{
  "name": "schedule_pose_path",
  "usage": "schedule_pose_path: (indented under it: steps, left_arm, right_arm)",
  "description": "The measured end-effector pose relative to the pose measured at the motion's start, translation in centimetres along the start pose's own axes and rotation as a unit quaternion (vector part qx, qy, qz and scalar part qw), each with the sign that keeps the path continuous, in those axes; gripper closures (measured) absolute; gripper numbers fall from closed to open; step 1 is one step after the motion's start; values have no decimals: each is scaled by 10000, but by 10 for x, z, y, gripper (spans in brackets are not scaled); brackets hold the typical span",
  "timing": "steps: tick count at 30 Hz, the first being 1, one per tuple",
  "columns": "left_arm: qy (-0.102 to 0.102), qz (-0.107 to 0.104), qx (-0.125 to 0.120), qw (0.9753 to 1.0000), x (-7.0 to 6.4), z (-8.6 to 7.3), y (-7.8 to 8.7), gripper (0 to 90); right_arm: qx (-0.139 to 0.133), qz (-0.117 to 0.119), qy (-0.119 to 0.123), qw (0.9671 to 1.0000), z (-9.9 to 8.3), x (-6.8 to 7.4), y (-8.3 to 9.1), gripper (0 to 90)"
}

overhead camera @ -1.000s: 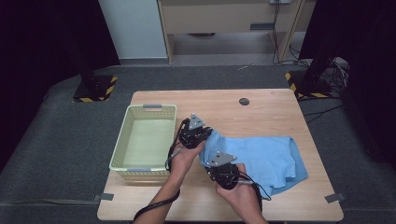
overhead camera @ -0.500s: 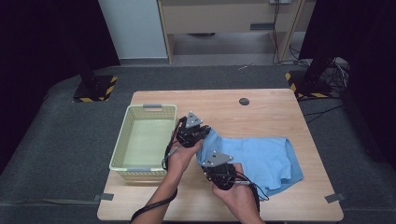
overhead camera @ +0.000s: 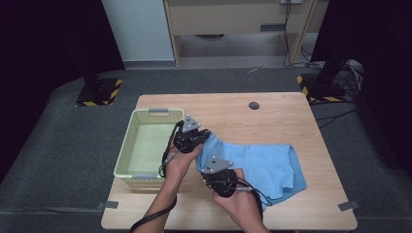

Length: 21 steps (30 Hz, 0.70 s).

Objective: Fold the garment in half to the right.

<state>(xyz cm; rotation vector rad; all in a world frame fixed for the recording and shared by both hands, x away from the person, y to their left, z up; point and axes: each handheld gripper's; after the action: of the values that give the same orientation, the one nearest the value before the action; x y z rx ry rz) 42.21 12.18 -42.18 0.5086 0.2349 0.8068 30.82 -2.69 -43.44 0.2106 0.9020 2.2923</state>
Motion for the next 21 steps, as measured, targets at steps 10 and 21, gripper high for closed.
schedule_pose_path:
  steps: [10, 21]
  left_arm:
    - [51, 22, -24, 10000, 3, -3, 6, 840]
    - [215, 82, -93, 9997, 14, -5, 18, 840]
  right_arm:
    - [-74, 135, -20, 9999, 5, 4, -1, 864]
    - [-144, 215, -79, 9996, 15, 11, -7, 862]
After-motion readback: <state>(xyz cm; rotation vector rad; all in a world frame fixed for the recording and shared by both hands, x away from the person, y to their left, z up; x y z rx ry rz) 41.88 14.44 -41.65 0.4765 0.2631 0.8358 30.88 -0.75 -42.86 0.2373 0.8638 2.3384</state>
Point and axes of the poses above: each handheld gripper's, and its own axes: y roughly backward along the jaws, z roughly out of its top, x roughly to its left, and after that the axes turned 1 degree about x, right-handed
